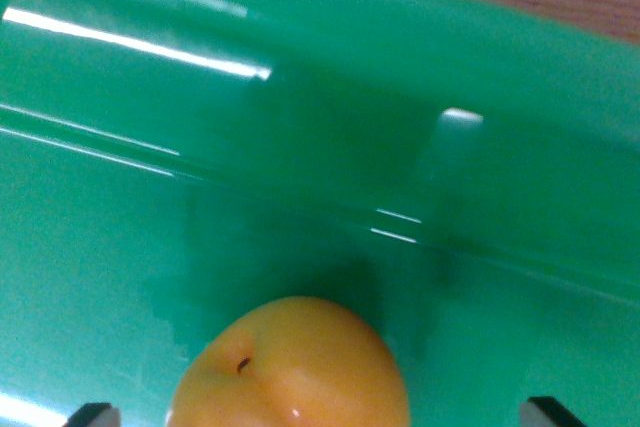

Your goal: Pick fruit

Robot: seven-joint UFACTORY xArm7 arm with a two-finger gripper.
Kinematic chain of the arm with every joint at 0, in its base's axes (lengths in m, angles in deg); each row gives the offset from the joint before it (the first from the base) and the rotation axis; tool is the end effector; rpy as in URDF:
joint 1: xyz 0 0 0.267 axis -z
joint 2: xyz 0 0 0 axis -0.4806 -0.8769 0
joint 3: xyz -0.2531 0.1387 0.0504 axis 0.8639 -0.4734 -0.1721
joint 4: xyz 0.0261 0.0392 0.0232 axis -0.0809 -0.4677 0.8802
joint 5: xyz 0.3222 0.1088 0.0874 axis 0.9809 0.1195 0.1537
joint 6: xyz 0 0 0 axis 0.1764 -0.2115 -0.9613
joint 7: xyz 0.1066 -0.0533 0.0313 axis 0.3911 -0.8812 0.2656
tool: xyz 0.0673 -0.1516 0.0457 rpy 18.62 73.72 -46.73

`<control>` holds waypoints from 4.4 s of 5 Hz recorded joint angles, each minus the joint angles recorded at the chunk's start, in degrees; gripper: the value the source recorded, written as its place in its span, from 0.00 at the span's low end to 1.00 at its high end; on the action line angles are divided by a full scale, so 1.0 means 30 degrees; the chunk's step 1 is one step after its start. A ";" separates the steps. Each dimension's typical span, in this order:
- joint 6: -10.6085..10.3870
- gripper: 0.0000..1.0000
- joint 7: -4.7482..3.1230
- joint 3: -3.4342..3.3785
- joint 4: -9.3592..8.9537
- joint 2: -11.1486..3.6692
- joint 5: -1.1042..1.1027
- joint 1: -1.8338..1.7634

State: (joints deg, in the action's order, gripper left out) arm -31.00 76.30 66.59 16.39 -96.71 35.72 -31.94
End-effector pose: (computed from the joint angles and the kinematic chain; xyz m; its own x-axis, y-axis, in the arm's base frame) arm 0.4875 -0.0123 0.0508 0.9595 0.2807 -0.0252 0.2818 -0.9573 0.0646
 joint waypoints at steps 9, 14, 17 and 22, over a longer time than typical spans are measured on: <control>-0.1304 0.00 -0.0221 -0.0009 -0.0793 -0.0489 -0.0035 -0.0121; -0.1372 0.00 -0.0232 -0.0010 -0.0834 -0.0515 -0.0037 -0.0127; -0.1292 1.00 -0.0237 -0.0010 -0.0790 -0.0480 -0.0035 -0.0128; -0.0716 1.00 -0.0272 -0.0016 -0.0466 -0.0226 -0.0023 -0.0132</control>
State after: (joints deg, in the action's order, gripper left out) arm -33.14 75.49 66.54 14.99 -97.39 35.65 -32.33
